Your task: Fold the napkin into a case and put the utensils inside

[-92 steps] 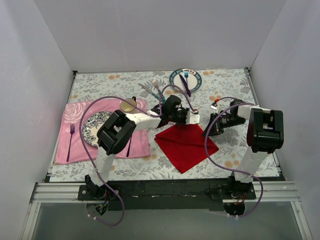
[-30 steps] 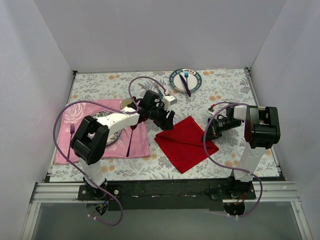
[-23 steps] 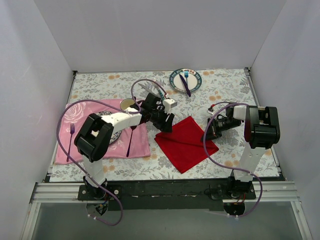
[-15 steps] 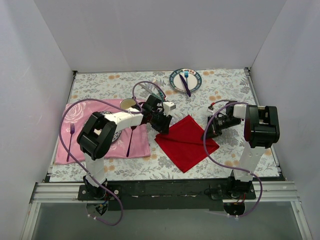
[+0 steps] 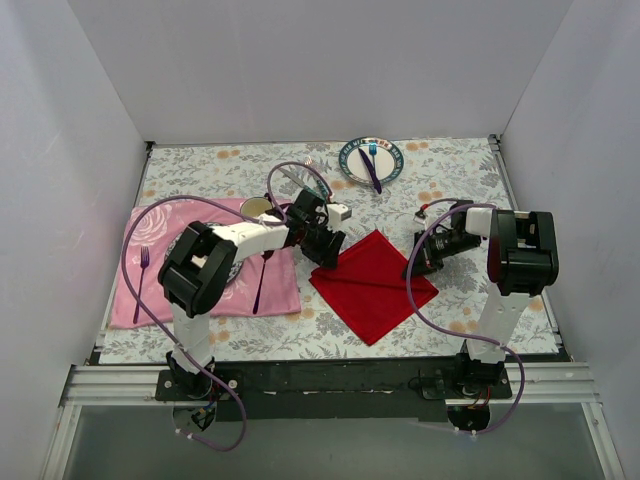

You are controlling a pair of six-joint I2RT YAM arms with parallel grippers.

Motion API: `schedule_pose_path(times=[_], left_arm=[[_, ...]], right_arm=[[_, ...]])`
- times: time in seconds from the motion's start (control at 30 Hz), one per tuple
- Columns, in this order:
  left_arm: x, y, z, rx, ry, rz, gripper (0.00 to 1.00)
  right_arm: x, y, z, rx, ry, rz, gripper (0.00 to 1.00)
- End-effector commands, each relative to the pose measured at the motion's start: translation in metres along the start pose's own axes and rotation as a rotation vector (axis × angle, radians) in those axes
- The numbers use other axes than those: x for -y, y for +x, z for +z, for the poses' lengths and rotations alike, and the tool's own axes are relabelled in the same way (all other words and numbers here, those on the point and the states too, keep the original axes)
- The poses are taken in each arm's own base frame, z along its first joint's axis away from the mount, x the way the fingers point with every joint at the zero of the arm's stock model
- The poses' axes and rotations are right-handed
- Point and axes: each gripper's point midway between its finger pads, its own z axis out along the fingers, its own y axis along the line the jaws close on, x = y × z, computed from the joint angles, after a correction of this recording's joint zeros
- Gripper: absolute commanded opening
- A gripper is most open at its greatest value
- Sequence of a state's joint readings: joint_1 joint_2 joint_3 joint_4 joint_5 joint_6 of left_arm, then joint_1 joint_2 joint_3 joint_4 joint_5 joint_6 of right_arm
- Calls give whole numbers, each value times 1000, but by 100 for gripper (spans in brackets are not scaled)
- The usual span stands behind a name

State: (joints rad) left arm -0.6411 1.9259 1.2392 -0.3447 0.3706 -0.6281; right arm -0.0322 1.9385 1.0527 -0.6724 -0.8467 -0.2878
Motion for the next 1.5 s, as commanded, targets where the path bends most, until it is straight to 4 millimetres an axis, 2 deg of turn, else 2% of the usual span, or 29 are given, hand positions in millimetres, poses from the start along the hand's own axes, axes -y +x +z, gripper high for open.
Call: schedule_pose_path(times=[0.0, 0.07, 0.17, 0.3, 0.37, 0.43, 0.47, 0.5, 0.53, 0.57, 0.63, 0.7, 0.73, 0.8, 0.83, 0.9, 0.93, 0.97, 1.03, 1.2, 1.3, 1.47], left_arm=[[8, -49, -35, 127, 45, 26, 48], [15, -77, -60, 207, 106, 36, 53], [32, -96, -87, 273, 186, 57, 55], [49, -96, -99, 279, 254, 19, 55], [67, -98, -107, 286, 353, 7, 53], [80, -93, -110, 283, 433, -37, 53], [95, -94, -116, 285, 519, -77, 53], [103, -89, -115, 267, 560, -112, 53], [107, -74, -109, 228, 595, -166, 53], [116, -75, -112, 227, 645, -210, 53], [125, -61, -104, 217, 685, -231, 55], [135, -52, -98, 176, 718, -288, 60], [135, -50, -95, 176, 723, -300, 67], [137, -47, -90, 158, 743, -368, 72], [135, -48, -85, 171, 750, -373, 80], [138, -51, -83, 155, 776, -418, 87], [137, -55, -79, 169, 792, -414, 91], [139, -55, -78, 165, 807, -428, 98], [146, -57, -77, 161, 839, -437, 98], [142, -43, -54, 104, 863, -500, 98], [138, -41, -44, 97, 858, -501, 98], [125, -29, -21, 74, 781, -509, 98]], right_arm=[[-2, -16, -3, 16, 20, -80, 15], [-9, -20, -6, 24, 13, -98, 15], [-13, -24, -10, 31, 21, -119, 15], [-12, -23, -10, 26, 23, -115, 15], [-14, -23, -10, 29, 14, -115, 15], [-26, -22, -11, 37, -37, -118, 15], [-34, -24, -14, 52, -57, -140, 15], [-45, -25, -16, 71, -106, -147, 15], [-54, -26, -18, 85, -135, -163, 16], [-64, -24, -22, 101, -157, -184, 17], [-83, -23, -29, 132, -213, -216, 20], [-95, -17, -31, 136, -265, -214, 29], [-99, -15, -32, 138, -277, -221, 36], [-109, -1, -23, 100, -313, -217, 42], [-113, 4, -17, 77, -324, -223, 48], [-114, 13, -8, 57, -353, -218, 56], [-115, 17, -2, 35, -363, -191, 67], [-116, 20, 2, 26, -378, -178, 70], [-115, 21, 10, 10, -394, -161, 74], [-104, 15, 24, -2, -377, -152, 72], [-92, 12, 30, -17, -351, -136, 66], [-72, 17, 41, -54, -322, -83, 50]])
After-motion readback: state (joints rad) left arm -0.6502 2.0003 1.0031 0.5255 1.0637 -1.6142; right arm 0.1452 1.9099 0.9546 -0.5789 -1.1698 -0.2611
